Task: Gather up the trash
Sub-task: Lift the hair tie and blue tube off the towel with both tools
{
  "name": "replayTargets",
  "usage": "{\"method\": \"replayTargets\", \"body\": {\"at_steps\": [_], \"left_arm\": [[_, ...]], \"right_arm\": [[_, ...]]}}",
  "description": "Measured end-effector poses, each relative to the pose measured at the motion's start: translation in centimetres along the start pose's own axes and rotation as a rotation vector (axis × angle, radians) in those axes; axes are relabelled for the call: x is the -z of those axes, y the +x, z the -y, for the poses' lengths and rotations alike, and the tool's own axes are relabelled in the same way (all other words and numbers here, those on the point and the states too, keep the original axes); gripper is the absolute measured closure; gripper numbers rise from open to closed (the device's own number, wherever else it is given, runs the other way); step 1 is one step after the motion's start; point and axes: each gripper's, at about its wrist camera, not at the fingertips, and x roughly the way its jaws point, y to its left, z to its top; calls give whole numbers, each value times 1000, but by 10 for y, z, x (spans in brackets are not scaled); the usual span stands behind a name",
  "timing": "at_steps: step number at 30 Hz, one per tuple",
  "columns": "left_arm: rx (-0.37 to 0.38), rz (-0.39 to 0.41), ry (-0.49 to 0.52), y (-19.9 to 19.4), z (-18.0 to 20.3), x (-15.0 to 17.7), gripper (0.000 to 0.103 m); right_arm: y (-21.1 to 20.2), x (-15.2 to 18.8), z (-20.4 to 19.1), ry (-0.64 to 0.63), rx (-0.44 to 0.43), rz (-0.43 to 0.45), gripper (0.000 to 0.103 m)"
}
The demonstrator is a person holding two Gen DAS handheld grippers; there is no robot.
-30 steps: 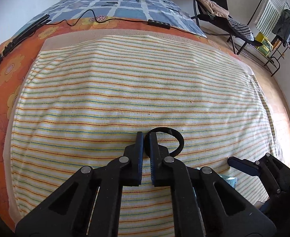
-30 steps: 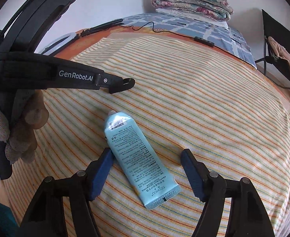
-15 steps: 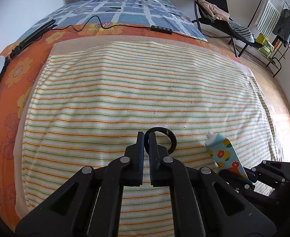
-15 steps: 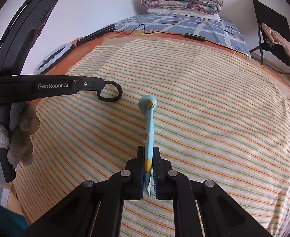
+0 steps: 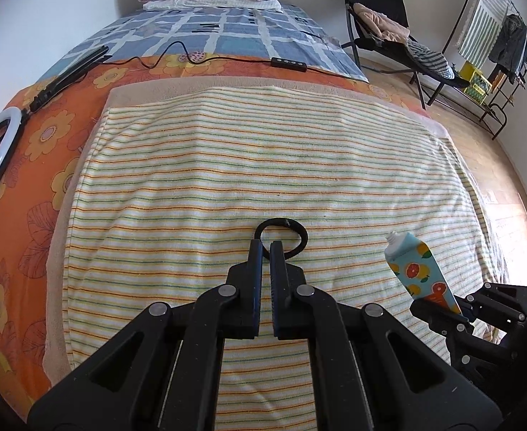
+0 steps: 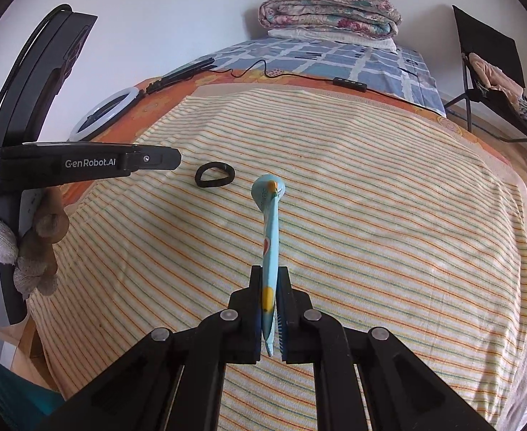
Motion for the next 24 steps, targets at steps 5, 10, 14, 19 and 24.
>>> {"method": "replayTargets", "body": {"at_steps": [5,10,14,19,24], "left_arm": [[47,-44,-48,8,-5,0,80],[12,-28,33,23,15,-1,37],[-38,-24,62,41,24,-7,37],[-99,-9,121,55,27,-2,72],[-83,-1,92,45,20,-1,98]], "right_arm": [[-17,4,-3,-11,3,10,99],[-20,10,2,-15,9,1,99],[-13,13,10,-7,13,-15,99],[-10,13,15,-3,21,-21,99],[-13,15,15,2,31,-16,99]]}}
